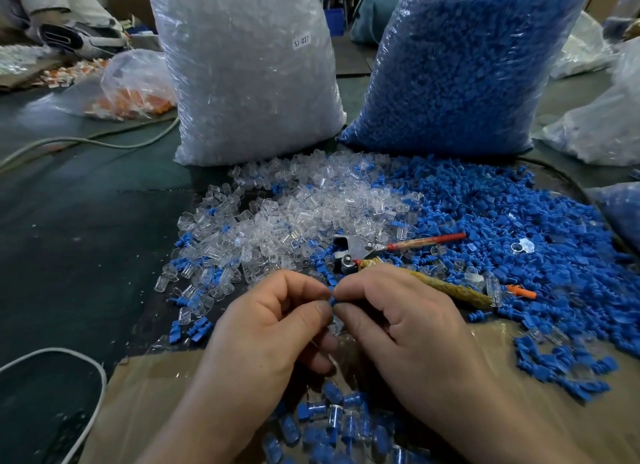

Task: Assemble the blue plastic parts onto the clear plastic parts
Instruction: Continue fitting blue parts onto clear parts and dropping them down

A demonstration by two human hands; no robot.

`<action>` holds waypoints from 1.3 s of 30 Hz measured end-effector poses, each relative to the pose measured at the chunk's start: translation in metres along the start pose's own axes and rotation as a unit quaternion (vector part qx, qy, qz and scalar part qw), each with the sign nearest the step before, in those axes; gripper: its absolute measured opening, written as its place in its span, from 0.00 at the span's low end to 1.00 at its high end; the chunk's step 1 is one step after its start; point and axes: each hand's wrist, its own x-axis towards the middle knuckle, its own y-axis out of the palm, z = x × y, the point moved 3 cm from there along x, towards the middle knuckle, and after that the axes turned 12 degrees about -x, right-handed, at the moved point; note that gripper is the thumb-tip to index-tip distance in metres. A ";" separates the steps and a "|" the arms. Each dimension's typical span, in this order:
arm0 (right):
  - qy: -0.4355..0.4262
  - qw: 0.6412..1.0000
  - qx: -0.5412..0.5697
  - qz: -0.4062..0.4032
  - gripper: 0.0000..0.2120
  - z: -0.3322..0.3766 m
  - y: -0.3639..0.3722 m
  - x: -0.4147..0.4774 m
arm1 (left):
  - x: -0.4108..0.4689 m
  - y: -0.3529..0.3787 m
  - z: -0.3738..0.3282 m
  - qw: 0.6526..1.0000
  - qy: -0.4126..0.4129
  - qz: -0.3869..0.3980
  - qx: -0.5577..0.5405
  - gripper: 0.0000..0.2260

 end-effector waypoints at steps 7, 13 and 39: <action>-0.101 0.992 -0.069 -0.014 0.15 0.011 -0.005 -0.003 | 0.002 0.002 -0.001 0.993 -0.018 -0.007 -0.121 0.08; 0.079 0.938 -0.317 0.112 0.38 -0.036 -0.012 0.009 | 0.001 -0.006 -0.005 0.998 -0.020 -0.040 -0.048 0.14; 0.093 0.959 -0.266 0.031 0.24 -0.038 -0.031 0.017 | 0.008 -0.015 -0.001 0.996 0.026 -0.056 -0.061 0.06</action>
